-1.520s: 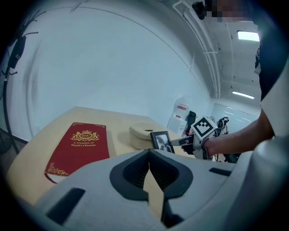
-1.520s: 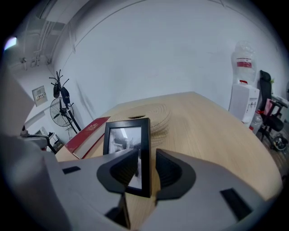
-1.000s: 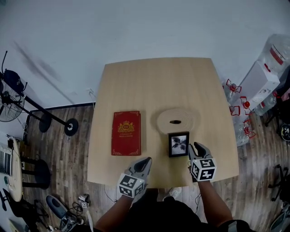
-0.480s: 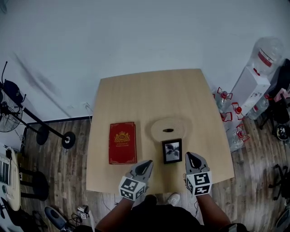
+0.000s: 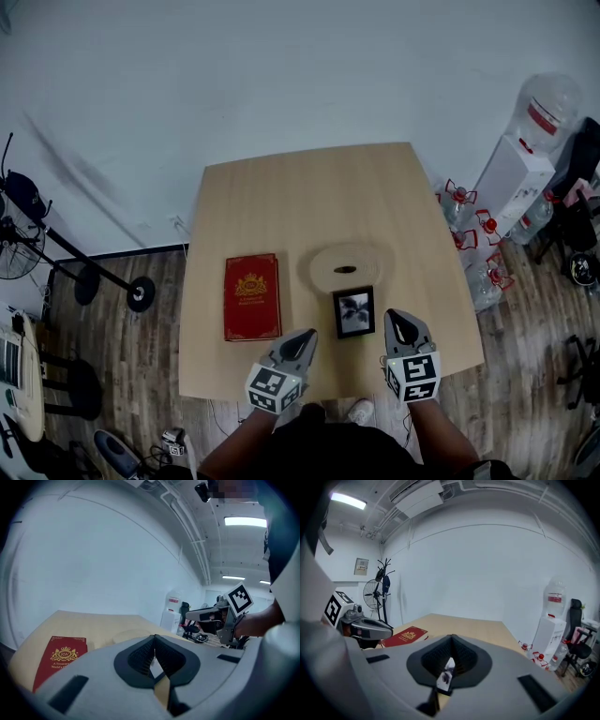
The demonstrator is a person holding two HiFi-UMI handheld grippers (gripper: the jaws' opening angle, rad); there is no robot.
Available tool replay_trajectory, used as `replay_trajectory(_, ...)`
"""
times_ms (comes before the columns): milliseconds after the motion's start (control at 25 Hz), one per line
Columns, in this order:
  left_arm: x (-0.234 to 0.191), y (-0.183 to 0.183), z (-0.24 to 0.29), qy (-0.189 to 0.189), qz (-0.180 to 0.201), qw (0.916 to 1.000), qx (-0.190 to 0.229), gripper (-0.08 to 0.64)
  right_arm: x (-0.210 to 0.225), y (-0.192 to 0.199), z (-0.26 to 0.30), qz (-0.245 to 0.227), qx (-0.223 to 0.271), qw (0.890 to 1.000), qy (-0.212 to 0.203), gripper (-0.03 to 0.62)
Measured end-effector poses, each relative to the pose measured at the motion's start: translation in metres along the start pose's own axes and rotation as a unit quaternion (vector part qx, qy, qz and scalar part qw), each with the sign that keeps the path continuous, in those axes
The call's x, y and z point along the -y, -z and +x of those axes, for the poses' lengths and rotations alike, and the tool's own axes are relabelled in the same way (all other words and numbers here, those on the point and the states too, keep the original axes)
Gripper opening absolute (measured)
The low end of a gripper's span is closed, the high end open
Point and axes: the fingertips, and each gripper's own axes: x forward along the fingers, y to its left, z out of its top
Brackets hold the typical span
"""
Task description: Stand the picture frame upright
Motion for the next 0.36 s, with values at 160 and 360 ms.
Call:
replay_trajectory(160,0.0002,-0.0004,0.001,0.0,0.015,0.9999,-0.005,0.003,0.0022,-0.0025,0.001,0.014,0.013,1.0,-0.005,0.009)
replay_trajectory(360,0.003,-0.0019,0.0022,0.004,0.031,0.9995,-0.008,0.003,0.0085,-0.0061,0.0018,0.026,0.027,0.999,-0.007,0.009)
